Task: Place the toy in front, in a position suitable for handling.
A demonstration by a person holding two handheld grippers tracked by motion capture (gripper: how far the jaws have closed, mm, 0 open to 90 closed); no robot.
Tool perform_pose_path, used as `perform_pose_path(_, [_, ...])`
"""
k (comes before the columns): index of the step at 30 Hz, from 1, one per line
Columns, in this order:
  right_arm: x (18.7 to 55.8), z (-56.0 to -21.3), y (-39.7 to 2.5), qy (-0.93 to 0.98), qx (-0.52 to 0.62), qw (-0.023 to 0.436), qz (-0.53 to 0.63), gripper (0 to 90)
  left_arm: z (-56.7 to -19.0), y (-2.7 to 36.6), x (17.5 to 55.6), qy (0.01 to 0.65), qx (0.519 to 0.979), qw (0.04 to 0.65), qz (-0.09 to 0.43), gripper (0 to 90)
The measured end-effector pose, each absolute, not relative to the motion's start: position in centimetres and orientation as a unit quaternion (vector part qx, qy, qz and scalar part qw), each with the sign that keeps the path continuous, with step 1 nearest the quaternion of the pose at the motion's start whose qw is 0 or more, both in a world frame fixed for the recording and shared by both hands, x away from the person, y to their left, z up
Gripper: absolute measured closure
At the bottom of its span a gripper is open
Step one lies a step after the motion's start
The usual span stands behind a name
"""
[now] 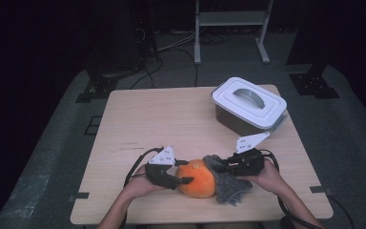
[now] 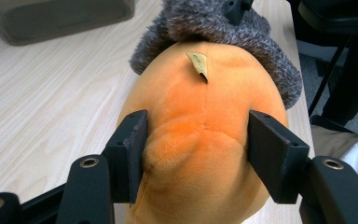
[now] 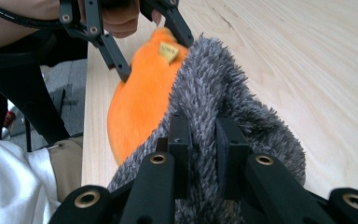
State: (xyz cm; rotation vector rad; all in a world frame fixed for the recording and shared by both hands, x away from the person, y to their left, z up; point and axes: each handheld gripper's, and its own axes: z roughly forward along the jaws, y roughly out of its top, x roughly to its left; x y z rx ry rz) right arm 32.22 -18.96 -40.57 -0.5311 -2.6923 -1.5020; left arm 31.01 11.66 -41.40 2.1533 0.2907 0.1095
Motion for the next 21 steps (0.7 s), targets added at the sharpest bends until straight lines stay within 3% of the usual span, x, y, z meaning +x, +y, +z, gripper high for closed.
perform_pose_path(7, [31.9, -41.4, -19.0, -0.855, -0.176, 0.008, -0.488, 77.9, -41.2, 11.7, 31.2, 0.122, 0.878, 0.463, 0.026, 36.7])
perform_pose_path(13, [31.8, -41.6, -18.8, -0.855, -0.174, 0.009, -0.488, 77.9, -41.0, 11.0, 31.3, 0.131, 0.88, 0.458, -0.003, 19.2])
perform_pose_path(15, [31.7, -41.6, -18.8, -0.855, -0.175, 0.009, -0.488, 78.0, -41.2, 10.7, 31.2, 0.13, 0.884, 0.448, 0.008, 19.1])
perform_pose_path(21, [31.9, -40.8, -18.9, -0.857, -0.173, -0.004, -0.485, 78.0, -41.0, 10.5, 30.7, 0.116, 0.879, 0.454, 0.086, 45.9])
